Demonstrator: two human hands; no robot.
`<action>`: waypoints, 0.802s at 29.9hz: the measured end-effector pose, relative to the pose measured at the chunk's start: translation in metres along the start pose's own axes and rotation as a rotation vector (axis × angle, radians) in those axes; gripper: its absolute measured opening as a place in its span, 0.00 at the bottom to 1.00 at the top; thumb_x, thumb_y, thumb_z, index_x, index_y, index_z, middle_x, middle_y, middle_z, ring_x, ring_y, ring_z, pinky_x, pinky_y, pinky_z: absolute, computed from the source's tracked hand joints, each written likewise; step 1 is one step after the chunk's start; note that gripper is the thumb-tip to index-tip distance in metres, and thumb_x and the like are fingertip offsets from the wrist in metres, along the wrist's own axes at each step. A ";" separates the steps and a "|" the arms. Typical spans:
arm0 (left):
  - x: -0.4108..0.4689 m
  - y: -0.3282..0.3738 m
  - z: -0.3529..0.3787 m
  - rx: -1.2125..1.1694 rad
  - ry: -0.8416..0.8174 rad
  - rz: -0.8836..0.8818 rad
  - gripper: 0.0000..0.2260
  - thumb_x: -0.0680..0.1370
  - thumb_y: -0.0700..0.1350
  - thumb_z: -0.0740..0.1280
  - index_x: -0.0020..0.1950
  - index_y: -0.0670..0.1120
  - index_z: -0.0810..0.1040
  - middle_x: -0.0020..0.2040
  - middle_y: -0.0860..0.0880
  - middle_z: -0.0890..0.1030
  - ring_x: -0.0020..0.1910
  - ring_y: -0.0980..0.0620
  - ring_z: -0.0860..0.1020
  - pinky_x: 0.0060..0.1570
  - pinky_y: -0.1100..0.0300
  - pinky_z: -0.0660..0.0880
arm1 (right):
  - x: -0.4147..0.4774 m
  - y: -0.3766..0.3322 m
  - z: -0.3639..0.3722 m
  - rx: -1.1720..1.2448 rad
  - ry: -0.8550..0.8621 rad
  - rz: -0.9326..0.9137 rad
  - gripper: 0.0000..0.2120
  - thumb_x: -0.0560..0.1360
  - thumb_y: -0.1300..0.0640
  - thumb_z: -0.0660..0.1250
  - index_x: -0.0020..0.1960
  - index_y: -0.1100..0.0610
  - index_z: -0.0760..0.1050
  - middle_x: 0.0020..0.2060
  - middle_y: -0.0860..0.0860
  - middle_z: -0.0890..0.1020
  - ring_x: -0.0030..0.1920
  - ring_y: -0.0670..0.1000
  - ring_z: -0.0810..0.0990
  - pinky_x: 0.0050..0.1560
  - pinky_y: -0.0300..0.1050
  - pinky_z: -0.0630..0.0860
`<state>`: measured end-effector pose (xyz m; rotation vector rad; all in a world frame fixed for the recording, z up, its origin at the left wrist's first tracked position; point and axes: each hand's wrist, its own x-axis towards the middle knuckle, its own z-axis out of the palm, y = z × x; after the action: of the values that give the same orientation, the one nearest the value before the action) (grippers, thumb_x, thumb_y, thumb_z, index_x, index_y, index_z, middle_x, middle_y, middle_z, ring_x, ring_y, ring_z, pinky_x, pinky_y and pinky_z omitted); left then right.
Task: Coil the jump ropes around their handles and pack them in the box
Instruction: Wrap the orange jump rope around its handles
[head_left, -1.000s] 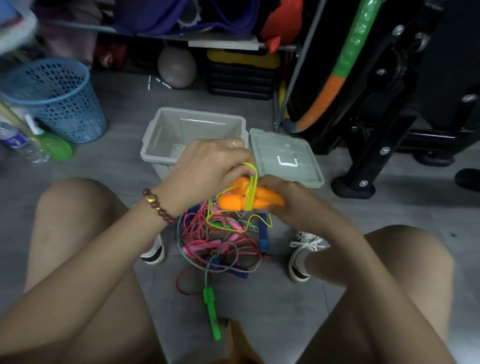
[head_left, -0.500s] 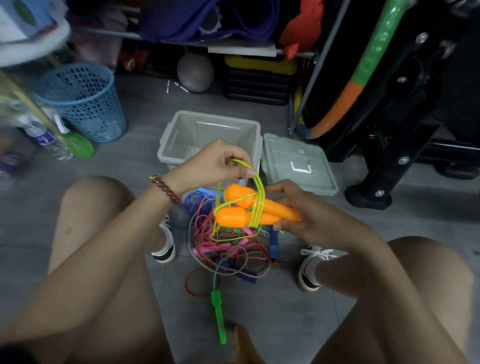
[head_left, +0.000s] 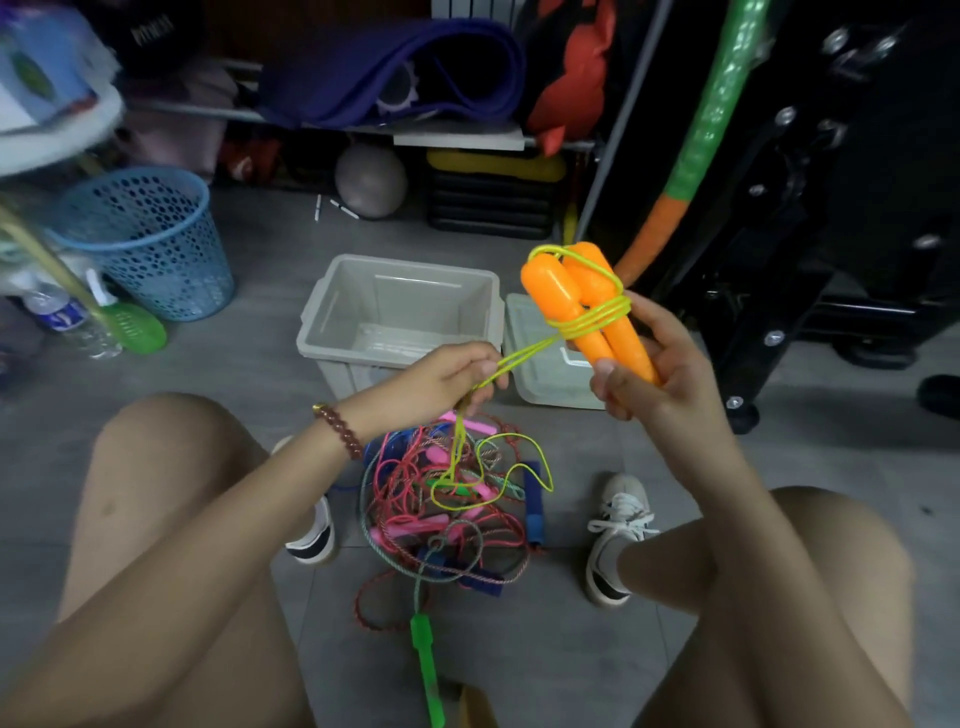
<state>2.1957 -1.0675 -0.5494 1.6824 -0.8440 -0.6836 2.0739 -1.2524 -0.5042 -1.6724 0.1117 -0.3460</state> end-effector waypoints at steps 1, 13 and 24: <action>0.000 0.002 0.001 -0.015 0.016 -0.039 0.12 0.83 0.38 0.52 0.44 0.44 0.71 0.31 0.48 0.66 0.23 0.60 0.67 0.26 0.68 0.68 | 0.000 0.001 -0.001 -0.016 0.018 0.005 0.29 0.71 0.60 0.65 0.70 0.57 0.63 0.45 0.70 0.77 0.32 0.48 0.74 0.30 0.39 0.69; -0.010 0.004 0.008 0.167 -0.046 -0.136 0.15 0.82 0.50 0.51 0.39 0.46 0.68 0.34 0.50 0.70 0.31 0.59 0.71 0.38 0.65 0.70 | 0.004 0.016 0.005 -0.450 0.210 -0.055 0.25 0.75 0.63 0.67 0.68 0.59 0.61 0.36 0.47 0.77 0.36 0.48 0.77 0.41 0.47 0.73; -0.014 0.010 0.016 0.680 0.196 -0.060 0.16 0.81 0.52 0.55 0.38 0.45 0.69 0.29 0.51 0.68 0.29 0.53 0.68 0.31 0.56 0.61 | 0.008 0.016 0.007 -0.595 0.312 -0.052 0.18 0.74 0.62 0.69 0.61 0.63 0.66 0.45 0.49 0.74 0.45 0.49 0.74 0.44 0.47 0.72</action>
<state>2.1724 -1.0666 -0.5432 2.3432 -0.9470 -0.2644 2.0854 -1.2504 -0.5190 -2.1975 0.4389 -0.6584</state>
